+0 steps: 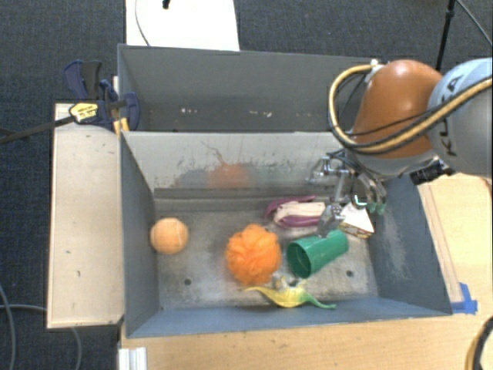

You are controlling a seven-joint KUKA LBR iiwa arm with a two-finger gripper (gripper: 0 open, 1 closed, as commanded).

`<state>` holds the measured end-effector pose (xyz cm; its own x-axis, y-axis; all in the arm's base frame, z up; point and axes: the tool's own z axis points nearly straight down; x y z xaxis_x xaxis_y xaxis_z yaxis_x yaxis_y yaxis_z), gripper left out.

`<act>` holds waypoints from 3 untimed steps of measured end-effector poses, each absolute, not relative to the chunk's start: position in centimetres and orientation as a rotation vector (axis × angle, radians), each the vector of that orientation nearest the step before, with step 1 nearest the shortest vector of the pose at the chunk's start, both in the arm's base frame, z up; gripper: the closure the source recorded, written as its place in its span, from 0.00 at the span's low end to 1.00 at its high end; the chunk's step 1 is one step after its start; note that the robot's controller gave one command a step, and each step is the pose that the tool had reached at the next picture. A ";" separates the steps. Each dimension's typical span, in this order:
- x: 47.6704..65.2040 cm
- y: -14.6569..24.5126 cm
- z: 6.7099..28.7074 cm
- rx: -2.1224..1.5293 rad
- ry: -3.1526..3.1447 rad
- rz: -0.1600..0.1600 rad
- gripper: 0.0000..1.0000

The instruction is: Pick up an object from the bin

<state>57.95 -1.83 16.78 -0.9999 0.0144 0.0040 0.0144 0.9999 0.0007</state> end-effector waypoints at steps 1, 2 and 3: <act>58.1 -1.8 17.2 -0.022 -3.145 0.000 0.00; 58.6 -2.5 11.1 -0.178 -3.149 -0.002 0.00; 58.2 -2.6 10.6 -0.301 -3.133 -0.002 0.00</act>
Offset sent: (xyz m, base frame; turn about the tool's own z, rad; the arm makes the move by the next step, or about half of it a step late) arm 0.0037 -0.0105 -0.0978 0.1626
